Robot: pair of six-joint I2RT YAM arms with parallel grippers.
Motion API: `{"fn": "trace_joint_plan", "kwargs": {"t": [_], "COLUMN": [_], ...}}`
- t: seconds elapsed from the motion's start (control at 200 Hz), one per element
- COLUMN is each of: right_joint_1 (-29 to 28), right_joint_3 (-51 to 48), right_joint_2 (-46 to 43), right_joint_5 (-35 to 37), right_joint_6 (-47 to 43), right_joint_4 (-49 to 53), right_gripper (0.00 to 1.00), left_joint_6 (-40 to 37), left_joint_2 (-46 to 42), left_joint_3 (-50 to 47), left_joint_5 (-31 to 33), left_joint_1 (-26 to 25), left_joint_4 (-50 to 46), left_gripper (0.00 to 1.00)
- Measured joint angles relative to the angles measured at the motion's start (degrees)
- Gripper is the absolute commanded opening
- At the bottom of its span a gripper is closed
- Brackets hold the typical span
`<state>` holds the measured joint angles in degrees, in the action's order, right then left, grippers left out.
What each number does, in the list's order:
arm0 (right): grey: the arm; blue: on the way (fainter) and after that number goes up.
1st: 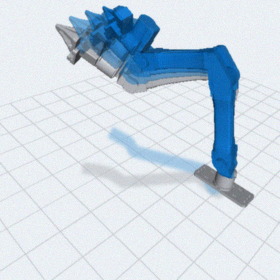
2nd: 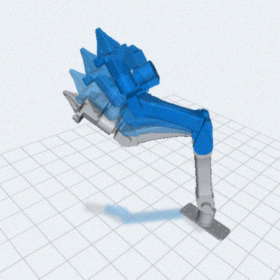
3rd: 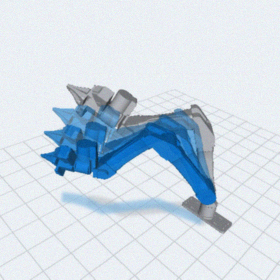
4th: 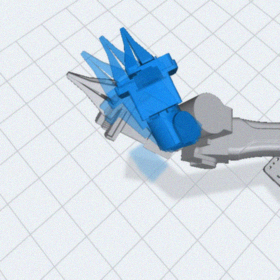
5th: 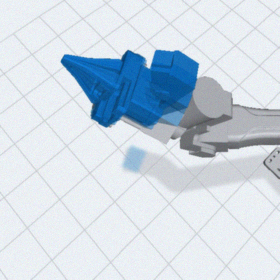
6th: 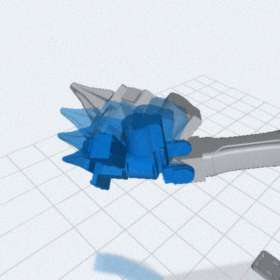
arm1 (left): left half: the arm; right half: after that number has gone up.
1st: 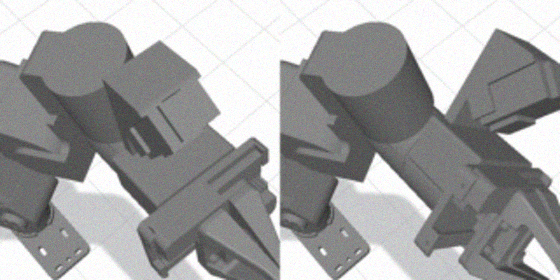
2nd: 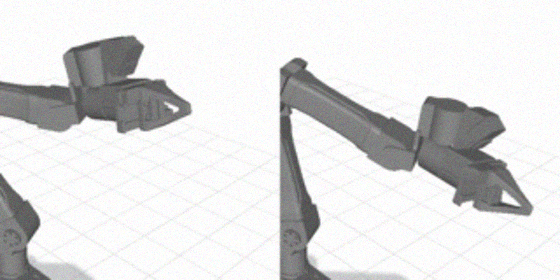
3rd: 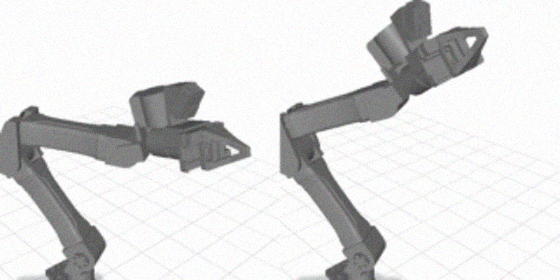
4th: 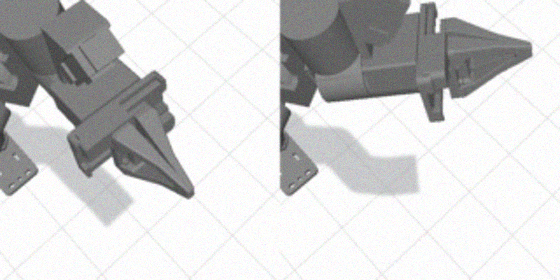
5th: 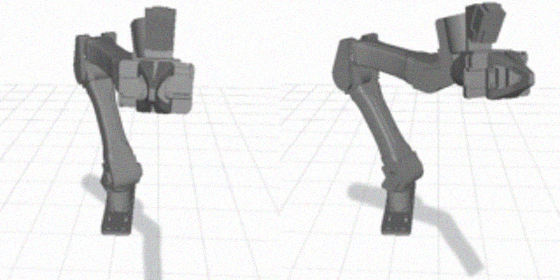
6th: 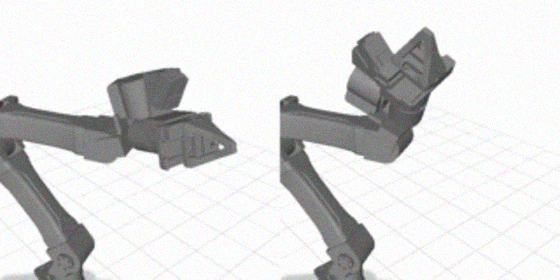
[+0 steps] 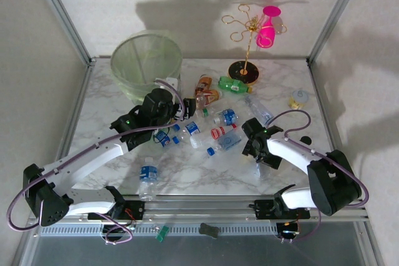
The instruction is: Put the plastic bottles in the bin
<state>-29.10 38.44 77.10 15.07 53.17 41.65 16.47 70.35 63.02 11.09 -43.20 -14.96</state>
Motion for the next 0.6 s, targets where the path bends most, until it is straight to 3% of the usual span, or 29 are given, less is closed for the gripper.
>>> {"fn": "trace_joint_plan", "kwargs": {"t": [0.416,0.511,0.601], "right_joint_1": [-0.02,-0.02,-0.02], "right_joint_3": [-2.19,-2.36,-2.47], "right_joint_2": [-0.26,-0.92,-1.97], "right_joint_5": [-5.88,-5.75,-5.44], "right_joint_6": [1.68,2.58,3.61], "right_joint_4": [-3.39,-3.30,-3.28], "right_gripper": [0.67,0.47,0.41], "left_joint_6": [0.00,0.00,0.02], "left_joint_2": [1.03,1.03,1.03], "left_joint_3": [0.02,0.02,0.02], "left_joint_5": [0.09,0.17,0.37], "left_joint_1": [0.00,0.00,0.00], "left_joint_4": [-0.13,-0.13,-0.11], "left_gripper": [0.82,0.82,0.83]}}
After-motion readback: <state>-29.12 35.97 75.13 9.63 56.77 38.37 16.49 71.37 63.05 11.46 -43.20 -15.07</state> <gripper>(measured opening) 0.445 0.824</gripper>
